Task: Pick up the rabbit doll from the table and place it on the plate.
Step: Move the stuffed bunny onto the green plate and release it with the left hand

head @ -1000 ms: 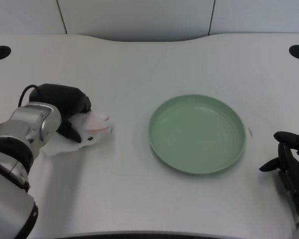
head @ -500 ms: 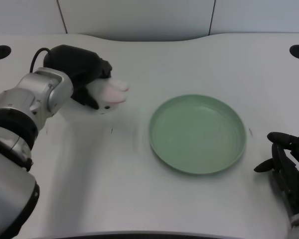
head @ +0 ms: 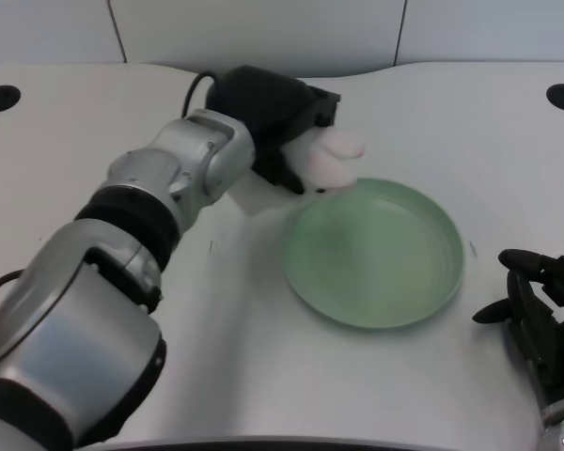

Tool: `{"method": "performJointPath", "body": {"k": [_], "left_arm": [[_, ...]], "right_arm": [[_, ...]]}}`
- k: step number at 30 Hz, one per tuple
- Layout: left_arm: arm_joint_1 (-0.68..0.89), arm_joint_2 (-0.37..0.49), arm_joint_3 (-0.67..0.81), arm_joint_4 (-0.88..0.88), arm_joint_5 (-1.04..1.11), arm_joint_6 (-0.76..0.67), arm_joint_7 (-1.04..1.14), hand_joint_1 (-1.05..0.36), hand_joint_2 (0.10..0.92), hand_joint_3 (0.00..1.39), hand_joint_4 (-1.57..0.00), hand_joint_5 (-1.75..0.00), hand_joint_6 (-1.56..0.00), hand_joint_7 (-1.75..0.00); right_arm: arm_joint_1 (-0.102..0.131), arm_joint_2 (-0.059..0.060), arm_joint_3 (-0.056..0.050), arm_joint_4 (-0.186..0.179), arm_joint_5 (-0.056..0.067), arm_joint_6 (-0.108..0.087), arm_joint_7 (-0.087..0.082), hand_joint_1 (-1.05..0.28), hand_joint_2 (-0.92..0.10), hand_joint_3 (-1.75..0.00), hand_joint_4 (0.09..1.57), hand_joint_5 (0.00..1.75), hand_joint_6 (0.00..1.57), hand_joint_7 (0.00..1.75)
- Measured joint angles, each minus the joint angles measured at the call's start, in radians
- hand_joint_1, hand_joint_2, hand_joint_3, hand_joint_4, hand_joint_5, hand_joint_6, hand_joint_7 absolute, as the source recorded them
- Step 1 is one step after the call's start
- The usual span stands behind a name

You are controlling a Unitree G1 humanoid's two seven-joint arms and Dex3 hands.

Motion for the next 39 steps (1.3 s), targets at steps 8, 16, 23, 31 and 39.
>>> {"method": "performJointPath", "body": {"k": [8, 16, 23, 31, 39], "left_arm": [[-0.008, -0.118, -0.006, 0.026, 0.003, 0.030, -0.002, -0.24, 0.888, 0.03, -0.77, -1.34, -0.66, -1.31], [-0.003, -0.171, -0.012, 0.042, 0.003, 0.035, -0.003, -0.25, 0.892, 0.01, -0.81, -1.22, -0.71, -1.20], [0.010, -0.176, -0.031, 0.046, 0.010, 0.026, -0.002, -0.28, 0.894, 0.00, -0.73, -1.29, -0.65, -1.19], [0.014, -0.177, -0.029, 0.059, 0.003, 0.046, -0.028, -0.46, 0.860, 0.00, -0.60, -1.02, -0.60, -0.82], [0.014, -0.170, -0.018, 0.063, -0.003, 0.030, -0.073, -0.60, 0.839, 0.00, -0.47, -0.15, -0.42, -0.01]], "right_arm": [[0.000, 0.013, 0.008, -0.001, 0.000, -0.001, -0.009, -0.37, -0.92, -0.34, 0.99, 1.37, 0.85, 0.77], [0.000, 0.018, 0.000, -0.002, 0.008, -0.012, 0.029, -0.40, -0.92, -0.34, 1.04, 1.26, 0.87, 0.80], [0.000, 0.020, -0.013, -0.001, 0.021, -0.017, 0.052, -0.41, -0.92, -0.33, 1.01, 1.21, 0.84, 0.78], [0.000, 0.020, -0.017, 0.000, 0.030, -0.015, 0.054, -0.40, -0.92, -0.33, 1.01, 1.22, 0.86, 0.76], [0.000, 0.020, -0.015, 0.000, 0.032, -0.015, 0.057, -0.40, -0.92, -0.34, 1.01, 1.20, 0.86, 0.72]]}}
